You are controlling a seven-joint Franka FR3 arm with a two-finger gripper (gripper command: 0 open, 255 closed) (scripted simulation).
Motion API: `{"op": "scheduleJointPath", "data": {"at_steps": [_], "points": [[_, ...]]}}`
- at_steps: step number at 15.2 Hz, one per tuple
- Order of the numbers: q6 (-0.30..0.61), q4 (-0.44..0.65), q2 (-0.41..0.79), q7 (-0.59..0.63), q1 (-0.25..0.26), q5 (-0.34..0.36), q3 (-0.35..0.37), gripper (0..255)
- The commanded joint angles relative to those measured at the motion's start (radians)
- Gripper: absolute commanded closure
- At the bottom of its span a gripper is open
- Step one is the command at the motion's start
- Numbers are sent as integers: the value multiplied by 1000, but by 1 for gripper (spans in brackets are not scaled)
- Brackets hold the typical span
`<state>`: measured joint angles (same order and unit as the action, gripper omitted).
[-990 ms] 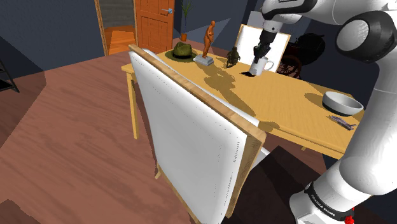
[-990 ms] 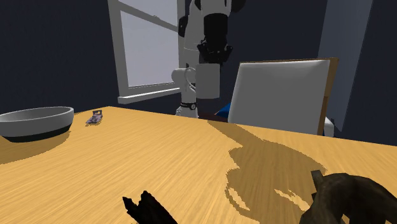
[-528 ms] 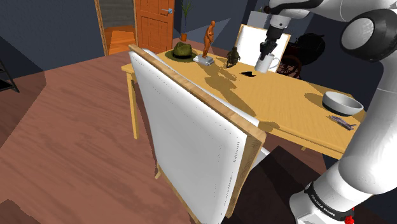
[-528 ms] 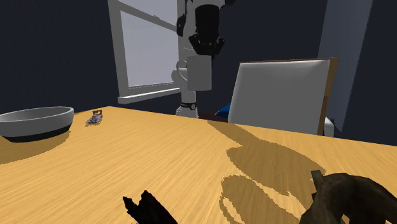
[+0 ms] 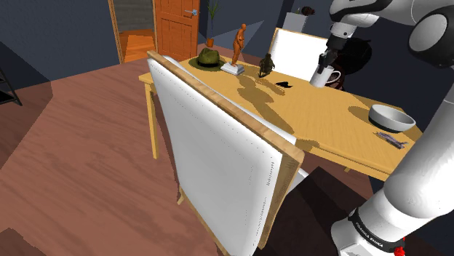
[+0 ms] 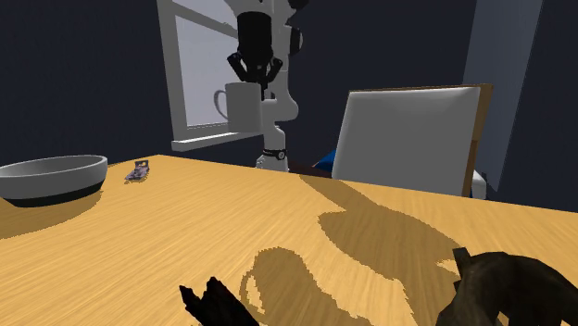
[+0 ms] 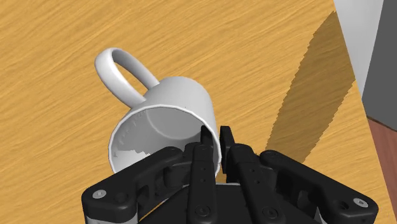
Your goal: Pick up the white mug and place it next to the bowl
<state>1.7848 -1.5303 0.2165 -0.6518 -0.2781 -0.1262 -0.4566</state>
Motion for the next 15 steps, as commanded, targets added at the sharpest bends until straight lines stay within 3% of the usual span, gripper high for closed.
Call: {"op": "scheduleJointPath", "data": {"at_steps": [1, 15], "points": [[1, -29, -27, -36, -18, 7, -15, 255], [-23, -7, -2, -360, -220, -44, -134, 255]]}}
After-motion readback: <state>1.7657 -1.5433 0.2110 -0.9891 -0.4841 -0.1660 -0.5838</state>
